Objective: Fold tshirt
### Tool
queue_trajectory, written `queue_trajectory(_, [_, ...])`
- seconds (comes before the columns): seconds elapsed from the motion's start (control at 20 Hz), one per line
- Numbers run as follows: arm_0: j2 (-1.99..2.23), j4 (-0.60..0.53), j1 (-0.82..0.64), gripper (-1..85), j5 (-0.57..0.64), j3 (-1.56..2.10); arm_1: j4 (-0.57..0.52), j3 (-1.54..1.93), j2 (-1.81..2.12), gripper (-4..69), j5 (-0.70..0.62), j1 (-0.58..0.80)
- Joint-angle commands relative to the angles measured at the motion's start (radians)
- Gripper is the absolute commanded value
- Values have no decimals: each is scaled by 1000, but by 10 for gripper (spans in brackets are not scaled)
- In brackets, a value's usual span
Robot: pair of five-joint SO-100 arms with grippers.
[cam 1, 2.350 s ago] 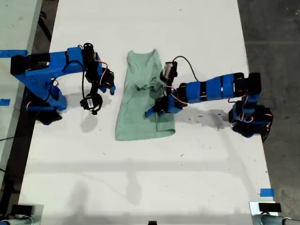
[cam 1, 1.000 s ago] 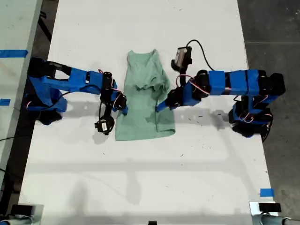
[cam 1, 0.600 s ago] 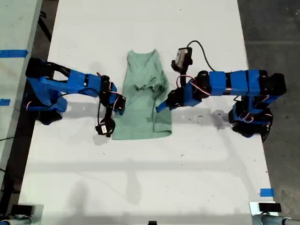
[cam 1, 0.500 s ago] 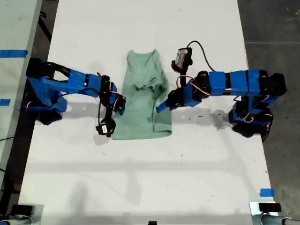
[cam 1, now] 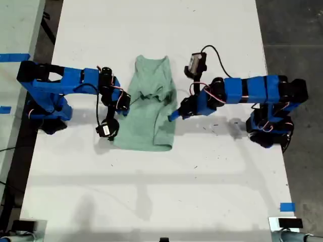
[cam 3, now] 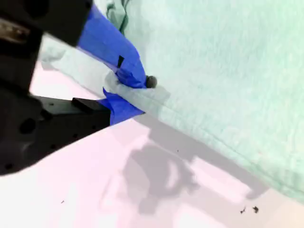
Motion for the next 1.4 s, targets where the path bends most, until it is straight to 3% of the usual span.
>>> queue_trajectory(0.0, [2, -69, -17, 0, 67, -137, -29, -8, 75, 201, 11, 3])
queue_trajectory(0.35, [-308, -337, -26, 0, 121, -216, -35, 15, 92, 198, 15, 5])
queue_trajectory(0.55, [-492, -390, -58, 21, 118, -279, -48, 34, 100, 198, 17, 6])
queue_trajectory(0.6, [-528, -387, -64, 72, 110, -296, -48, 35, 101, 198, 17, 6])
queue_trajectory(0.65, [-546, -368, -69, 156, 95, -308, -49, 37, 104, 198, 17, 6])
queue_trajectory(0.75, [-534, -310, -71, 205, 77, -327, -49, 46, 112, 198, 17, 6])
queue_trajectory(1.1, [-186, 67, -74, 217, 72, -318, -54, 66, 129, 198, 17, 9])
queue_trajectory(1.35, [101, 192, -61, 214, 69, -207, -41, 64, 150, 198, 18, 6])
